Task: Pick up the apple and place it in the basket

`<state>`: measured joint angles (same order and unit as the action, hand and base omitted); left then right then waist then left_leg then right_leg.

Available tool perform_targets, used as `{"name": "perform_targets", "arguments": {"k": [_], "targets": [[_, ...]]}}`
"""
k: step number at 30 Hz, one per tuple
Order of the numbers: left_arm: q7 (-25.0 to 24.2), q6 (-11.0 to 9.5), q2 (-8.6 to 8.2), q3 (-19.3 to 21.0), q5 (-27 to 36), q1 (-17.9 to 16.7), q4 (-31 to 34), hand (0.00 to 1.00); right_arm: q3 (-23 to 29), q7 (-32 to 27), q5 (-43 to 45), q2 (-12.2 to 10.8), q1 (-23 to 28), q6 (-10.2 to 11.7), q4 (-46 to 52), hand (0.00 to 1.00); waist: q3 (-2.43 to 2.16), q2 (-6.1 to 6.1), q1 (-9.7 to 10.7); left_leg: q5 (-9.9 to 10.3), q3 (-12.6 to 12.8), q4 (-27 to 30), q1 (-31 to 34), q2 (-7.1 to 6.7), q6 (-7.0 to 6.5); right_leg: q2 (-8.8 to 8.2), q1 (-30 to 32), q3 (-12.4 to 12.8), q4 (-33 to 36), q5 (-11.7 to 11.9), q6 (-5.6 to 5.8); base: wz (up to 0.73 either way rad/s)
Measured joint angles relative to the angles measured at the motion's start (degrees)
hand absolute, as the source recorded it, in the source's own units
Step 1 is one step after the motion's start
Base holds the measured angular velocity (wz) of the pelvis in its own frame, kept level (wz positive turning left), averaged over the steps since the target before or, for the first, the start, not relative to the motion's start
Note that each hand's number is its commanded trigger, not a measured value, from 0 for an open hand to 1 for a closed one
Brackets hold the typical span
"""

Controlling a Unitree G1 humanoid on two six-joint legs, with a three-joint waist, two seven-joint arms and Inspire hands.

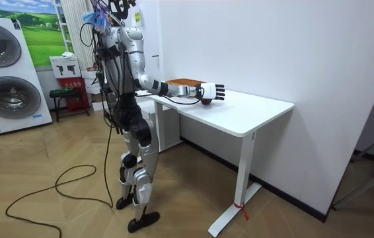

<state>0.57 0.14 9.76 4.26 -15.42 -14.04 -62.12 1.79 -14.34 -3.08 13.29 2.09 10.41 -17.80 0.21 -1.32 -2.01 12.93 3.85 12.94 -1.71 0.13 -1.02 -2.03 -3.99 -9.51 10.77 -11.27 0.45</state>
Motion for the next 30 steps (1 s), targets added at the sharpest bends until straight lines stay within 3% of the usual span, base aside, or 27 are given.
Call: {"name": "perform_targets", "arguments": {"k": [14,22,24,30], "targets": [[0.5,0.0,0.01,0.1,-0.5,-0.4,0.2,0.00,1.9,-6.2,-0.9,0.0,-0.2,0.0,1.4,0.00,-0.36,-0.19,0.0,0.0,0.0,0.0,0.0,0.00,0.01,0.02,-0.1,0.2,0.1,0.0,0.00,0.00],[0.5,-0.2,0.00,0.1,-0.5,-0.4,0.2,0.00,1.9,-8.0,-1.6,0.0,-0.2,0.2,4.0,0.00,-0.18,-0.06,0.0,0.0,0.2,0.0,0.1,0.02,0.01,0.02,-0.1,0.3,0.0,0.0,0.00,0.00],[0.5,-0.2,-0.01,0.1,-0.5,-0.4,0.2,0.00,1.9,-8.4,-1.6,0.0,-0.2,0.2,5.4,0.00,0.12,0.07,0.0,0.0,0.3,-0.1,0.1,0.02,0.01,0.03,0.0,0.4,0.0,0.0,0.00,0.00],[1.8,-0.2,-0.04,0.0,-0.5,-0.4,0.1,0.00,1.7,-9.0,-1.6,0.0,-0.2,0.5,5.6,0.00,0.16,0.12,-0.1,0.0,0.3,-0.5,0.0,0.03,0.01,0.06,0.1,0.4,-0.1,0.0,0.00,0.00]]}}
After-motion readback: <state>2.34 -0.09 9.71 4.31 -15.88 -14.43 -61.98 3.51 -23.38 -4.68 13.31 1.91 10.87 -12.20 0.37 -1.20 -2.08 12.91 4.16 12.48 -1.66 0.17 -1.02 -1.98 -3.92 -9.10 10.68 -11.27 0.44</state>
